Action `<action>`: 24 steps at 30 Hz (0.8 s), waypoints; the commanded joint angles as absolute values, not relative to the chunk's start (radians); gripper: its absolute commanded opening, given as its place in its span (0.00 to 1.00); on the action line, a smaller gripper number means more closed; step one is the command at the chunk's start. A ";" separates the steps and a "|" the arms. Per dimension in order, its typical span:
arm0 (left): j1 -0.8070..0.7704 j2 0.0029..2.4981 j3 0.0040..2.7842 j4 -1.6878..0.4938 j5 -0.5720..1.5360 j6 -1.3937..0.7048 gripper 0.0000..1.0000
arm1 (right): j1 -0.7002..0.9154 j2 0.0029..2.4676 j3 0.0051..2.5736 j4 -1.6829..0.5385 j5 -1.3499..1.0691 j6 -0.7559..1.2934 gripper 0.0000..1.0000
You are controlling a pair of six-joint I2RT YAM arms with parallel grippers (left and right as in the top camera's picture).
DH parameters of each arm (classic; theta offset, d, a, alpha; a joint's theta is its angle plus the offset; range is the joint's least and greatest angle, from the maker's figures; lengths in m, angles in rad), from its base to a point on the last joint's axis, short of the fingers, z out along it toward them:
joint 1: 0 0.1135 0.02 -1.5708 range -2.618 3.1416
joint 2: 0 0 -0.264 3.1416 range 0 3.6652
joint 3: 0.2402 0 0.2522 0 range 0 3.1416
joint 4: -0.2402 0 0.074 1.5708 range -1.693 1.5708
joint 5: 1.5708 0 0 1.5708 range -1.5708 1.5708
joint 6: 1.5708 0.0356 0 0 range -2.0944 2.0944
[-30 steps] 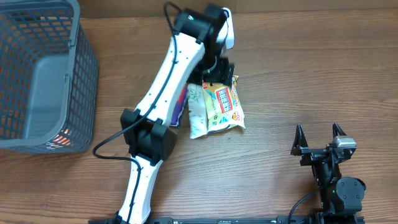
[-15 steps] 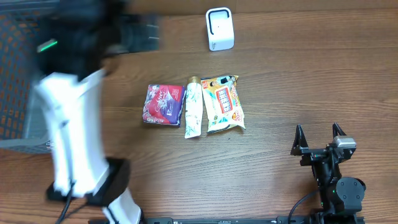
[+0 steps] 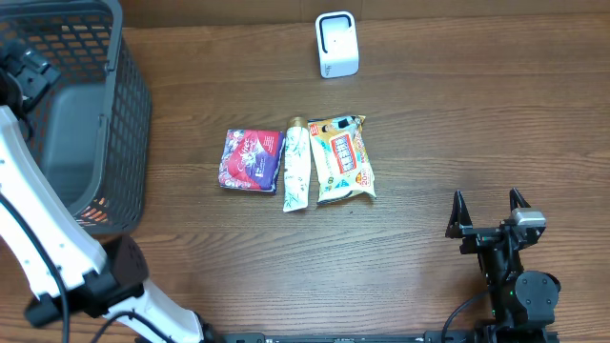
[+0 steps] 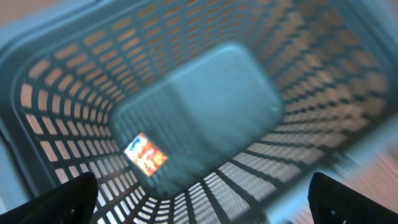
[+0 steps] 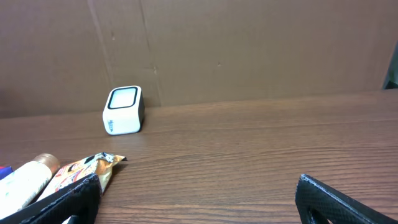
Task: Scan the item barcode
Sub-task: 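Move the left gripper back toward the basket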
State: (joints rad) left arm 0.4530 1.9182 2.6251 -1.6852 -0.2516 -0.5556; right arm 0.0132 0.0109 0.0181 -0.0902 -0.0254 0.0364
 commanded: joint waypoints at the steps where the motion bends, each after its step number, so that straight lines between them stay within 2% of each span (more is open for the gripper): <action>1: 0.512 2.027 2.600 -1.689 -0.270 -0.672 1.00 | 0.011 0.003 0.008 -0.084 -0.020 0.033 1.00; 18: 0.528 2.316 2.593 -1.690 -0.252 -0.754 1.00 | 0.011 0.003 0.008 -0.084 -0.020 0.033 1.00; 24: 0.532 2.320 2.453 -1.690 -0.257 -0.850 1.00 | 0.011 0.003 0.008 -0.084 -0.020 0.033 1.00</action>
